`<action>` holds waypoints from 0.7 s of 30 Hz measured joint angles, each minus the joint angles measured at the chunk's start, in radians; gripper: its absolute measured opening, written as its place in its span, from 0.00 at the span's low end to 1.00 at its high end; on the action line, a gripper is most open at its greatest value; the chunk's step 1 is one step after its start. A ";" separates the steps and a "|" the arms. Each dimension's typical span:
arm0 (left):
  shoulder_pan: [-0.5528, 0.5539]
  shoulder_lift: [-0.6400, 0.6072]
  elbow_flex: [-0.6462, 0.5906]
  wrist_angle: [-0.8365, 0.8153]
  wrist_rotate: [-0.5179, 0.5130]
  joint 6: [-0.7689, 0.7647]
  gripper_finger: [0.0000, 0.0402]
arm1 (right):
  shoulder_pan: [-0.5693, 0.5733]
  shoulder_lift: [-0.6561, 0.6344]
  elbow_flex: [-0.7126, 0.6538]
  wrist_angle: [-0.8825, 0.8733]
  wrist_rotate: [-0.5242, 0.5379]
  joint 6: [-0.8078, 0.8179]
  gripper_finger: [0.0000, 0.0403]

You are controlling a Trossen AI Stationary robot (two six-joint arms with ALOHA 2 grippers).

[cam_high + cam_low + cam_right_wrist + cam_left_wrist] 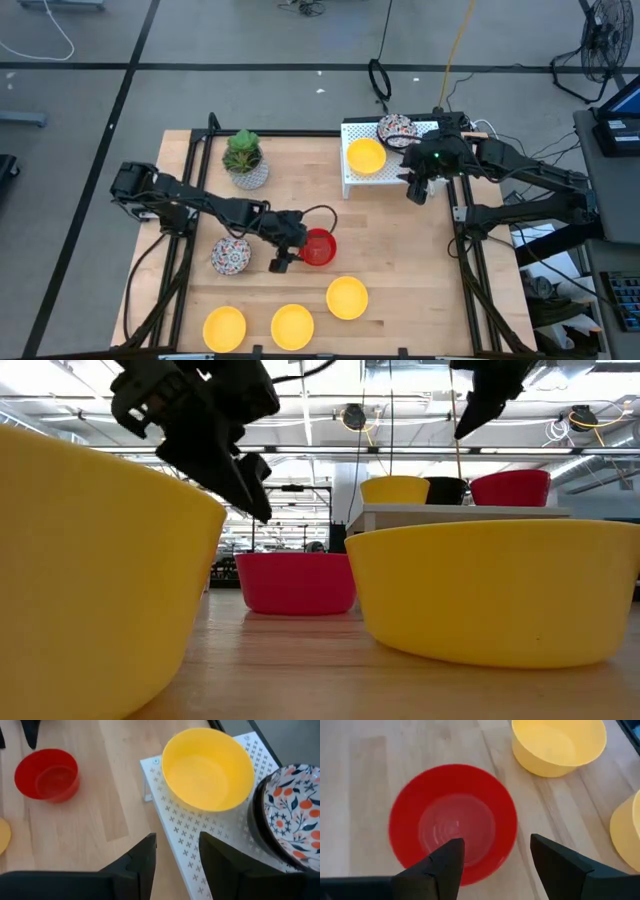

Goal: Pick & Place Mini bowls
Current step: Stack the red bowl on top of the red bowl on the shelf

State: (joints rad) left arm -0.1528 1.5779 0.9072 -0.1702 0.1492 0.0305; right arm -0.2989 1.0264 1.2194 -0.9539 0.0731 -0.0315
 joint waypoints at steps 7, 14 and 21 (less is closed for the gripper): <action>0.000 0.100 0.000 -0.001 0.050 0.018 0.57 | 0.000 0.000 0.000 0.008 0.000 -0.006 0.34; -0.001 0.142 0.000 -0.021 0.004 0.039 0.57 | 0.000 0.000 0.000 0.008 0.000 -0.007 0.34; 0.000 0.140 0.000 -0.034 -0.115 0.080 0.39 | 0.000 0.000 0.000 0.027 0.000 -0.014 0.33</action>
State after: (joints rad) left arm -0.1528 1.7180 0.9073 -0.2047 0.0345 0.1106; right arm -0.2989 1.0267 1.2194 -0.9270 0.0731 -0.0460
